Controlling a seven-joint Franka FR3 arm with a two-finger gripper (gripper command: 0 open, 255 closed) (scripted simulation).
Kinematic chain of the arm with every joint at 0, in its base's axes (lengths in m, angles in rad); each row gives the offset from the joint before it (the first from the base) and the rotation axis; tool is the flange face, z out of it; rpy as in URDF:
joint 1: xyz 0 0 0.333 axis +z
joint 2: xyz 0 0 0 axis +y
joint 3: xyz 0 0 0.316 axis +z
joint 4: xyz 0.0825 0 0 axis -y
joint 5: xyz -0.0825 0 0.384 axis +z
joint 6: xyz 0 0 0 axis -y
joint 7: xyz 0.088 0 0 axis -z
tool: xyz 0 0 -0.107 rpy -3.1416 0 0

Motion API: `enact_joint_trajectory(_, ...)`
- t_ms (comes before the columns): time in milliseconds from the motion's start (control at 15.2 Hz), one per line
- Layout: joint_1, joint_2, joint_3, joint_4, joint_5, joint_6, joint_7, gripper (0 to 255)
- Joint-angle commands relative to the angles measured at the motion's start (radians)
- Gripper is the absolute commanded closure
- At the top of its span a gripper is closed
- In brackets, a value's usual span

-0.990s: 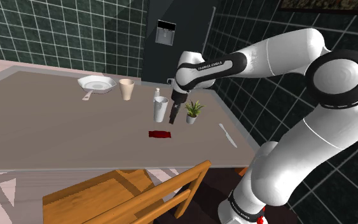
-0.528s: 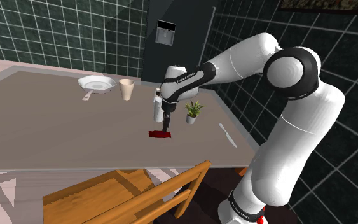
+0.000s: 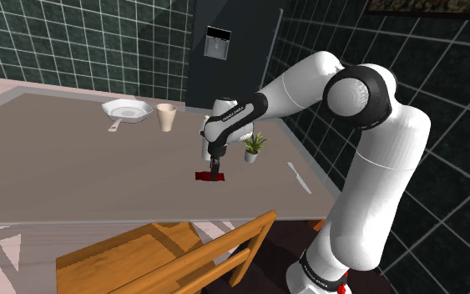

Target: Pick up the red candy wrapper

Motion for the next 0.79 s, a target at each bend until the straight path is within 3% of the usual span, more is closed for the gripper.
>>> enact_joint_trajectory(0,-0.002,0.02,0.002,-0.001,0.008,0.021,-0.007,0)
enact_joint_trajectory(66,-0.002,0.02,0.002,-0.001,0.008,0.021,-0.007,0)
enact_joint_trajectory(132,-0.003,0.022,0.002,0.001,0.009,0.021,-0.008,255)
enact_joint_trajectory(726,-0.002,0.02,0.002,-0.001,0.008,0.021,-0.007,255)
